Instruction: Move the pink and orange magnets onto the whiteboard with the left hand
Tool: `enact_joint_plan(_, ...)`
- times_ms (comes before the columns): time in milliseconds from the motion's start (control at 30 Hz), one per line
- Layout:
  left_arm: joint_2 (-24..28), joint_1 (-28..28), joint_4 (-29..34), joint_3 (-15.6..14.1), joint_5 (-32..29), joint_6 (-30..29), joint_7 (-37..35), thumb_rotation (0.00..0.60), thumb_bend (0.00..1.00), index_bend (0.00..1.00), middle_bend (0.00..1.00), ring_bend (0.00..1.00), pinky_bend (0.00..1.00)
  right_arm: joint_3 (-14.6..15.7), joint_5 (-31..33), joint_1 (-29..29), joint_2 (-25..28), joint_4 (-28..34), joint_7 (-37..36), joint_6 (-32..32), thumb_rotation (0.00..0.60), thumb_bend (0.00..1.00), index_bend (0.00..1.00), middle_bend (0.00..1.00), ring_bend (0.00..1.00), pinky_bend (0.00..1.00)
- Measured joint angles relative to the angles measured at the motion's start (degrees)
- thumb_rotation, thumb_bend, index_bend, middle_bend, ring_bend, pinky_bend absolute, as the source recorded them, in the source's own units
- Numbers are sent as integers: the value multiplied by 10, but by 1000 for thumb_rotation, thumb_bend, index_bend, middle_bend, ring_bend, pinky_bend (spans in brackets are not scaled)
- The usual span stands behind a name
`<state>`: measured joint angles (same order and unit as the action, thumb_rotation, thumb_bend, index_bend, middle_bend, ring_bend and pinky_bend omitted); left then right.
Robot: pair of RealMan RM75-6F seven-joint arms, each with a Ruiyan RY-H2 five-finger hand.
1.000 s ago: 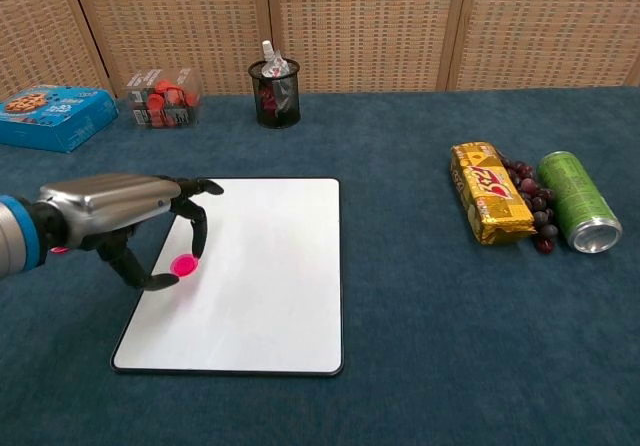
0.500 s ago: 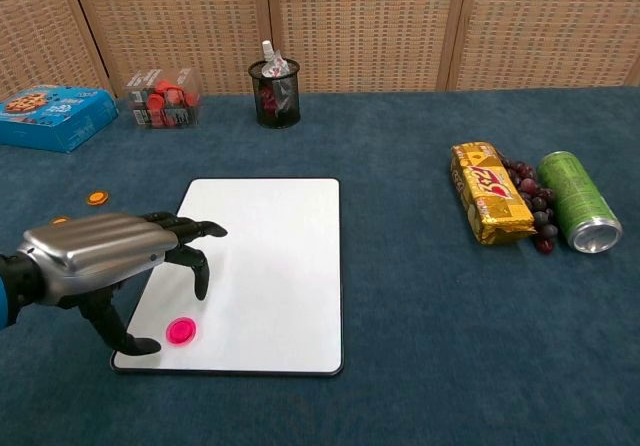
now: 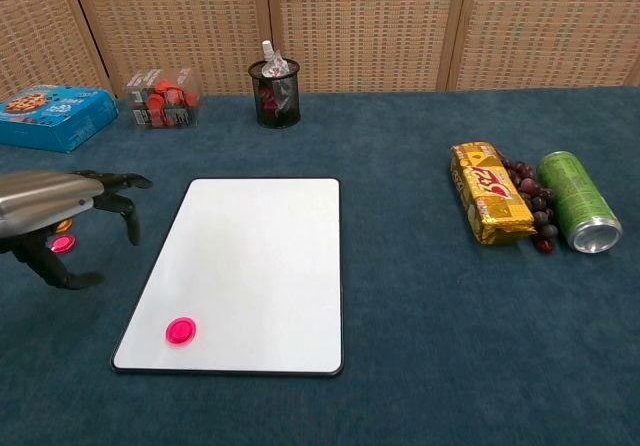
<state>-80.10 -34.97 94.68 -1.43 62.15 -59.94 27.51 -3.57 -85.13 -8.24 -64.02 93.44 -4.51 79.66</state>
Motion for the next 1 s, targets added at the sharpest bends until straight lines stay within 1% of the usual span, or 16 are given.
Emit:
enact_joint_plan(133,8,14,-42,7,-9,3,-54,600,353,407,0,0,0,0,0,0,0,1,1,-1,600,256,0,0,0,0)
enact_joint_plan(300,11,30,-118,16,-17,20,-123,600,353,407,0,0,0,0,2,0,-1,2,6,-1,600,258,0,0,0,0)
enact_joint_plan(467,-1,39,-199,27,-14,43,-183,600,348,408,0,0,0,-1,6,0,-1,5,10,-1,600,256,0,0,0,0)
enact_joint_plan(567,-13,41,-231,35,-2,56,-210,600,344,407,0,0,0,-1,7,0,-1,5,11,-2,600,257,0,0,0,0)
enact_joint_plan(733,-26,38,-249,45,16,68,-223,600,335,408,0,0,0,-2,7,0,-1,6,11,-2,600,257,0,0,0,0)
enact_joint_plan(833,-29,36,-251,45,17,73,-213,600,330,408,0,0,0,-1,7,0,-1,5,10,-3,600,259,0,0,0,0)
enact_joint_plan(1000,-36,33,-255,45,5,84,-177,600,323,408,0,0,0,-1,6,0,-1,5,9,-2,600,258,0,0,0,0)
